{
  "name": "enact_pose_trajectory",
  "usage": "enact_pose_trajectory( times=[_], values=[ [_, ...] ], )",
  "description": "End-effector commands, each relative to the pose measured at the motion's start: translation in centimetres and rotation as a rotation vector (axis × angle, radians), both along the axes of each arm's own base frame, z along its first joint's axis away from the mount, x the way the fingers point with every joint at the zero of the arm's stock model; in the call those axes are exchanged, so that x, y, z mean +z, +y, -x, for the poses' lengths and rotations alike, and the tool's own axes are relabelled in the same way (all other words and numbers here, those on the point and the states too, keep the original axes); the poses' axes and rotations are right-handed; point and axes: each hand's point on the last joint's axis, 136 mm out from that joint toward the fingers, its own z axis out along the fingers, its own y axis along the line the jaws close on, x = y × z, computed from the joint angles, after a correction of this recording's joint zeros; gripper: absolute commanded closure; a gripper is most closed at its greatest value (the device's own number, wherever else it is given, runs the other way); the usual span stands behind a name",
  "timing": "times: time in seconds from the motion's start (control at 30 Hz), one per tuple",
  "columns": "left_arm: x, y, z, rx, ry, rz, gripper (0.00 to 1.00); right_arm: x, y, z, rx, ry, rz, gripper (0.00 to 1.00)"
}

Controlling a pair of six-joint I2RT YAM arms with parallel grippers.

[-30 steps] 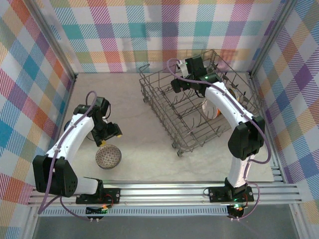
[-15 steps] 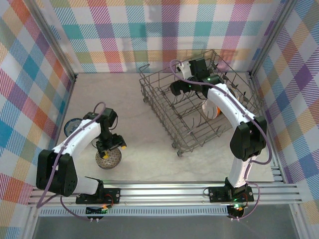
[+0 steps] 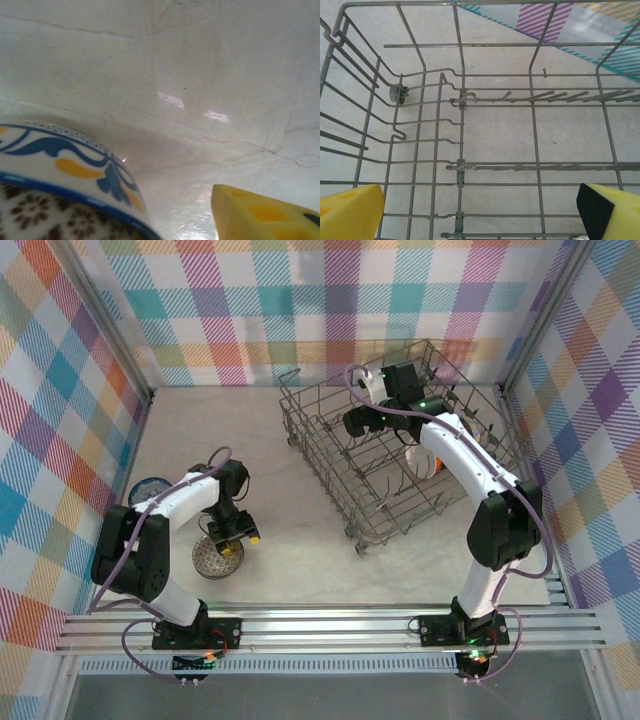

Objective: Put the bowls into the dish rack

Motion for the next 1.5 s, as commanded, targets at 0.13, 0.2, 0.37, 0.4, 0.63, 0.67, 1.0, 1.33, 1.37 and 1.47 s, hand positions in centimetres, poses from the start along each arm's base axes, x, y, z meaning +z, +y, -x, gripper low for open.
enact_pose_trajectory(
  times=[0.13,0.2,0.37,0.4,0.63,0.67,1.0,1.33,1.37,1.47],
  values=[
    [-0.5,-1.3,-0.3,-0.045,0.0,0.065,0.65,1.4,-0.7,0.6,-0.048,-0.008,-0.034,0.01],
    [-0.5,-1.5,-0.5,-0.05,-0.004,0.075,0.7,1.5,-0.7,0.6,-0.05,-0.01,-0.036,0.01],
    [-0.1,-2.4,-2.3,-0.047,-0.052,0.11,0.76,1.5,-0.9,0.5,-0.063,-0.012,-0.031,0.01],
    [-0.1,-2.6,-2.7,-0.045,-0.059,0.117,0.76,1.5,-1.0,0.5,-0.066,-0.012,-0.029,0.01],
    [0.6,-5.1,-7.0,-0.071,-0.123,0.157,0.78,1.7,-1.3,0.3,-0.083,-0.015,-0.015,0.01],
    [0.6,-5.4,-7.6,-0.075,-0.128,0.157,0.79,1.7,-1.4,0.4,-0.085,-0.015,-0.013,0.01],
    [1.6,-7.4,-10.6,-0.154,-0.17,0.112,0.54,1.6,-1.9,0.7,-0.1,-0.01,0.008,0.01],
    [6.9,-5.6,-11.1,-0.219,-0.27,0.038,0.39,2.0,-1.7,0.2,-0.099,-0.012,0.004,0.01],
    [7.3,-5.0,-10.8,-0.215,-0.272,0.028,0.39,2.1,-1.7,0.2,-0.098,-0.012,0.003,0.01],
    [8.0,-3.3,-10.1,-0.185,-0.278,0.022,0.38,2.2,-1.5,0.1,-0.095,-0.012,-0.005,0.01]
  ],
)
